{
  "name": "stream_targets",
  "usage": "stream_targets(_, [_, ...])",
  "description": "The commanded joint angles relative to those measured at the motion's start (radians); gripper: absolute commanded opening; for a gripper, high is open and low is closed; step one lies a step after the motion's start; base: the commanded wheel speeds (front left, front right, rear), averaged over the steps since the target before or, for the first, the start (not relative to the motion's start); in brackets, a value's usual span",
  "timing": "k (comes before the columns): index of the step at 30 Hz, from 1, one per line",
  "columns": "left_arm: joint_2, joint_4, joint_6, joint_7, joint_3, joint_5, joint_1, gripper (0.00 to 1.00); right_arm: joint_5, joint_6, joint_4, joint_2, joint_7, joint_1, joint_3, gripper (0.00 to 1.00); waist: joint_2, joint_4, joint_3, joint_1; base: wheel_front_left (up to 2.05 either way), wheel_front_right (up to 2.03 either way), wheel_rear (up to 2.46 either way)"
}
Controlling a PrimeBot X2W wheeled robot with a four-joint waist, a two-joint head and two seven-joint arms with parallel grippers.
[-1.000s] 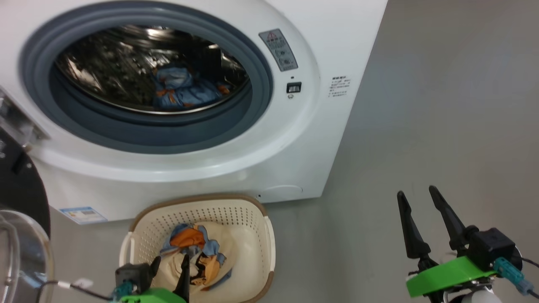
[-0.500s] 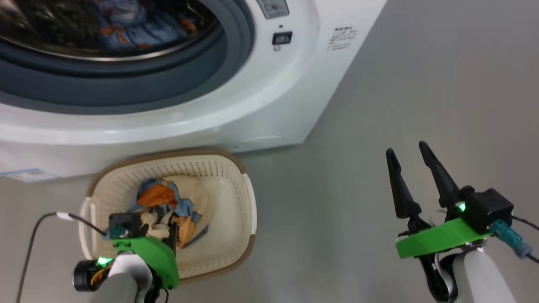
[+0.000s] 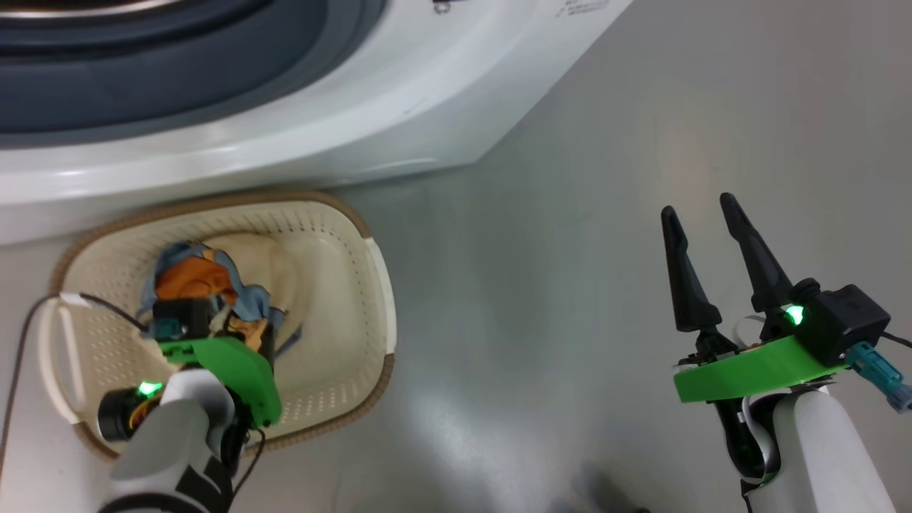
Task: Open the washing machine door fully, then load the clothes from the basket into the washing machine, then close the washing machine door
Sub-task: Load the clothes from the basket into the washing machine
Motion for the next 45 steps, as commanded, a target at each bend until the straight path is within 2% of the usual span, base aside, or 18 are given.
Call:
stream_targets(1, [0.03, 0.007, -0.002, -0.014, 0.027, -0.009, -0.014, 1.0, 0.004, 0.006, -0.029, -0.004, -0.005, -0.001, 0.011, 1.0, -0.0001, -0.033, 0.072, -0.0002, 0.0, 0.0, 0.0])
stream_targets(16, [0.064, 0.068, 0.018, -0.031, -0.004, 0.004, -0.115, 1.0, -0.032, 0.006, -0.092, -0.004, -0.005, 0.02, -0.018, 1.0, -0.0001, -0.038, 0.18, -0.0002, 0.0, 0.0, 0.0])
stream_targets(39, [0.025, 0.082, 0.034, -0.067, -0.066, 0.017, -0.197, 0.99, -0.082, 0.006, -0.198, -0.004, -0.005, 0.078, -0.041, 1.0, -0.0001, 0.002, 0.265, -0.0002, 0.0, 0.0, 0.0])
stream_targets(41, [0.021, 0.083, 0.036, -0.075, -0.073, 0.019, -0.202, 0.49, -0.087, 0.006, -0.204, -0.004, -0.005, 0.082, -0.04, 1.0, -0.0001, 0.006, 0.267, -0.0002, 0.0, 0.0, 0.0])
stream_targets(42, [0.019, 0.083, 0.037, -0.08, -0.078, 0.022, -0.203, 0.33, -0.09, 0.006, -0.207, -0.004, -0.005, 0.084, -0.039, 1.0, -0.0001, 0.006, 0.267, -0.0002, 0.0, 0.0, 0.0])
stream_targets(43, [0.017, 0.083, 0.039, -0.083, -0.08, 0.021, -0.203, 0.26, -0.093, 0.006, -0.209, -0.004, -0.005, 0.085, -0.038, 1.0, -0.0001, 0.007, 0.267, -0.0002, 0.0, 0.0, 0.0])
stream_targets(45, [0.014, 0.083, 0.037, -0.087, -0.087, 0.022, -0.2, 0.23, -0.102, 0.006, -0.214, -0.004, -0.005, 0.09, -0.037, 1.0, -0.0001, 0.006, 0.265, -0.0002, 0.0, 0.0, 0.0])
